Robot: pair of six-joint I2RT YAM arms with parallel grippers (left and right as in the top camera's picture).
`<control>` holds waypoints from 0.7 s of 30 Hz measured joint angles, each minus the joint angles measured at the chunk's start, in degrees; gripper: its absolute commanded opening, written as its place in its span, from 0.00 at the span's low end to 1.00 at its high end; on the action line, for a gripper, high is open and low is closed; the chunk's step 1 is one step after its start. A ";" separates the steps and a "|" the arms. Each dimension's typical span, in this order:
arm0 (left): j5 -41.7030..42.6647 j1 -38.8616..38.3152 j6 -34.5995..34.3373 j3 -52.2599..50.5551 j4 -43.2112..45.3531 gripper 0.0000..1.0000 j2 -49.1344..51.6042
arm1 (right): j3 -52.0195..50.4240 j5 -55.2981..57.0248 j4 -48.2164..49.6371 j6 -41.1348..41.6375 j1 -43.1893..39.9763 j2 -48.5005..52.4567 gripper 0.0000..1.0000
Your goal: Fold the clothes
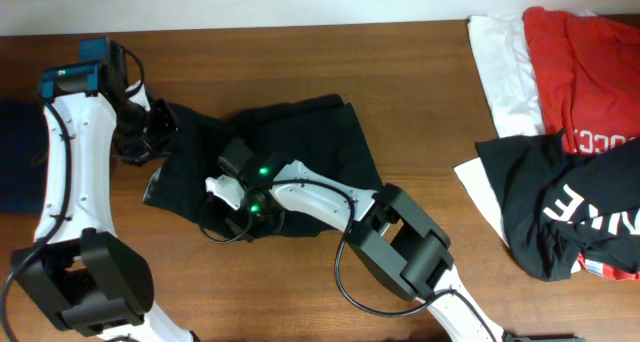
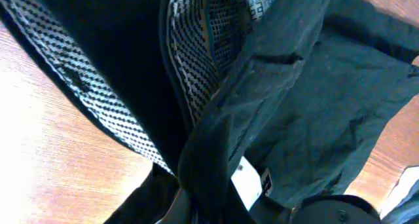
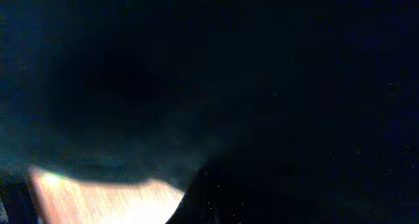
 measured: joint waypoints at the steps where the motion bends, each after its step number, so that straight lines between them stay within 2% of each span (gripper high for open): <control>1: 0.02 0.00 0.02 0.04 -0.07 0.01 0.00 | 0.55 1.29 -3.58 0.11 -0.63 0.00 0.04; 4: 0.02 0.00 0.04 0.04 -0.09 0.00 0.00 | 3.48 5.35 -12.22 0.13 -5.66 -0.28 0.05; 9: 0.00 0.00 1.09 0.04 -0.02 0.01 0.00 | 6.62 9.38 -22.53 0.15 -21.14 -5.86 0.04; 11: 0.02 0.00 1.25 0.04 -0.04 0.01 0.00 | 6.01 11.65 -25.18 0.11 -24.92 -6.47 0.04; 15: 1.16 0.00 1.29 0.07 0.15 0.01 0.00 | 0.15 14.14 -25.77 0.11 -29.46 -6.47 0.04; 21: 10.56 -0.68 1.31 0.26 2.08 0.01 0.00 | -9.35 14.67 -19.56 0.15 -31.10 -8.24 0.04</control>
